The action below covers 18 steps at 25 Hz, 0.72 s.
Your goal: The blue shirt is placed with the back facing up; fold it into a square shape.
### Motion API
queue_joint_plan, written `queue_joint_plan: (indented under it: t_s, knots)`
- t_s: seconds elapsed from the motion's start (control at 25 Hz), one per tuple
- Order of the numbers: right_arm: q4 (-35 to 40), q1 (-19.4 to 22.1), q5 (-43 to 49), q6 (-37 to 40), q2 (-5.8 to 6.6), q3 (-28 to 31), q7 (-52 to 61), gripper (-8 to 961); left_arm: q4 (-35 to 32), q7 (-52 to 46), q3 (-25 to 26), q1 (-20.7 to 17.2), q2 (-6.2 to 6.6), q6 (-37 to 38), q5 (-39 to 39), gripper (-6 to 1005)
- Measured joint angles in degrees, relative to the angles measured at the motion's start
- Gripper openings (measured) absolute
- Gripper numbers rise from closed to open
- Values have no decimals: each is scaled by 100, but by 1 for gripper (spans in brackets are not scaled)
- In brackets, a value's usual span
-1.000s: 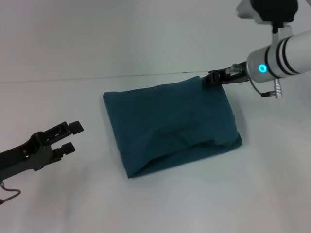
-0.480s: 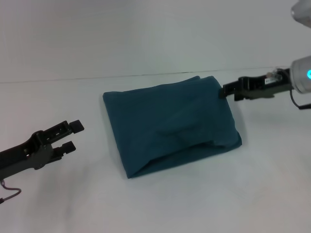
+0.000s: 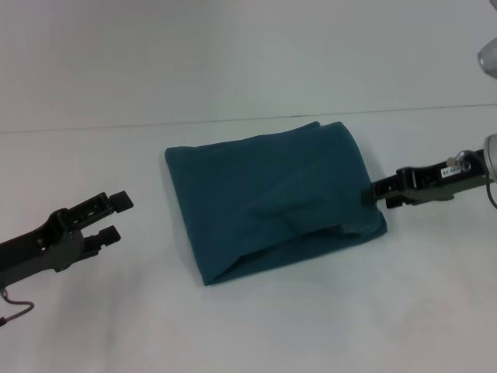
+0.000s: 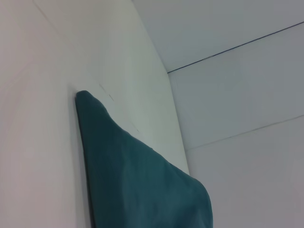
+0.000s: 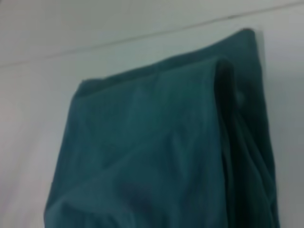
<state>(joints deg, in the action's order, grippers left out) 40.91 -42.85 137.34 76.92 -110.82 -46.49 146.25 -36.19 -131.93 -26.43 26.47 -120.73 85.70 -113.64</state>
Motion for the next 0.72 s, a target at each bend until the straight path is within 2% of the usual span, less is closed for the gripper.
queue_joint_plan:
  t_s: [0.32,0.72]
  knots:
    - [-16,8,98,-18,-179,0,-143,599,78,0,50,30,17,0,0,947]
    - [-153,-48,105,-169,-226,7,-210,598,78,33,61,17,15,-6,0,946]
